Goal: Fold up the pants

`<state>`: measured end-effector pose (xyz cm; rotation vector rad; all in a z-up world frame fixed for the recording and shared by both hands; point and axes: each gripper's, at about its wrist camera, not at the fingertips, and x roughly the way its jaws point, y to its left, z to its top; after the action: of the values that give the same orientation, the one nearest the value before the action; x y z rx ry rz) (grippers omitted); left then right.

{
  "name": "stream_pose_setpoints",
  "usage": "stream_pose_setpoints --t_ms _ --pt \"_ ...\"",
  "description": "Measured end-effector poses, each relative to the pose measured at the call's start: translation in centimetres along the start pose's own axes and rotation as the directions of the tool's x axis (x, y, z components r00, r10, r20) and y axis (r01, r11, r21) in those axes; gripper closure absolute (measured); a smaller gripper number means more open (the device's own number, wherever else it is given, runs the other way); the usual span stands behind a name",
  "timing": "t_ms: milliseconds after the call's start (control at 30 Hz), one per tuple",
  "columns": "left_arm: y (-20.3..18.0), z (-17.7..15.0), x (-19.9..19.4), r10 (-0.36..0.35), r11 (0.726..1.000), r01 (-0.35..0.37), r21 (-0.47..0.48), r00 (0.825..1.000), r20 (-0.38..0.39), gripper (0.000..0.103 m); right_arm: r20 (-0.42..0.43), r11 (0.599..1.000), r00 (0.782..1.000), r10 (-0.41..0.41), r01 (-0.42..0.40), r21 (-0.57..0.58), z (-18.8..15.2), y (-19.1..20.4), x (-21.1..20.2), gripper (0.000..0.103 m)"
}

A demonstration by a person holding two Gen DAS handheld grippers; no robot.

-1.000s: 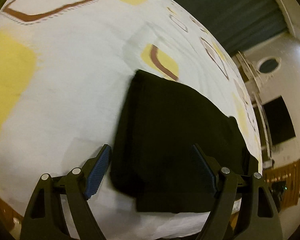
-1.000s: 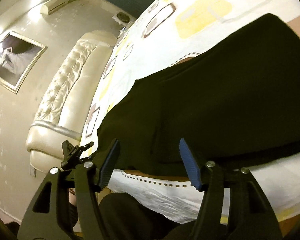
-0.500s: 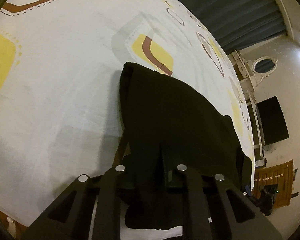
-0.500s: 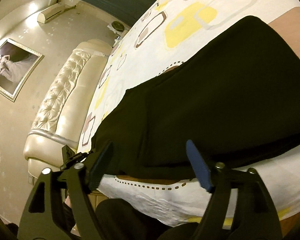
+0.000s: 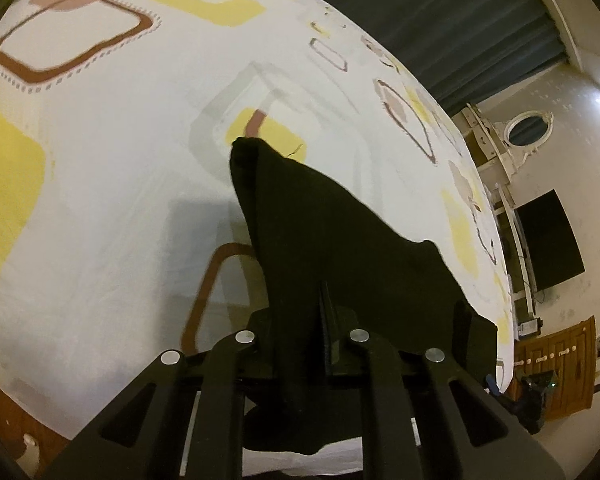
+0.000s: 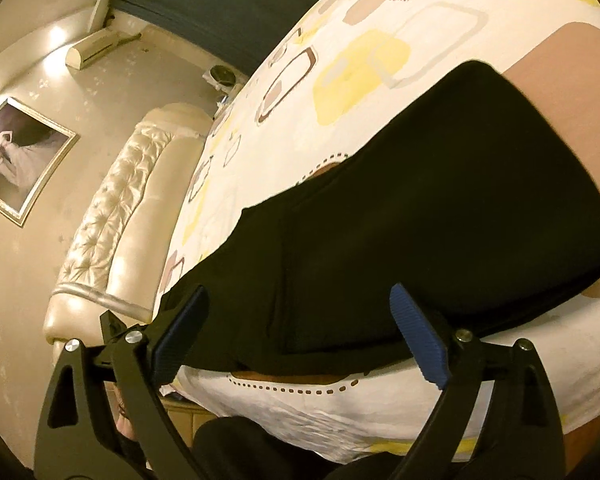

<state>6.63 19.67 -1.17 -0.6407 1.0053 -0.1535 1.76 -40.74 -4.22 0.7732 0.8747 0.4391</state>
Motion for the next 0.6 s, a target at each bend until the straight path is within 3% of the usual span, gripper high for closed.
stream_pose_setpoints --t_ms 300,600 --pt "-7.7 0.6 -2.1 0.037 0.988 -0.04 0.152 0.999 0.021 0.09 0.043 1.0 0.999 0.001 -0.001 -0.006 0.4 0.4 -1.3 0.011" --pt "-18.5 -1.0 -1.0 0.094 0.923 -0.093 0.374 0.995 0.014 0.09 0.069 1.0 0.998 -0.013 0.013 -0.006 0.0 0.4 -2.4 0.011"
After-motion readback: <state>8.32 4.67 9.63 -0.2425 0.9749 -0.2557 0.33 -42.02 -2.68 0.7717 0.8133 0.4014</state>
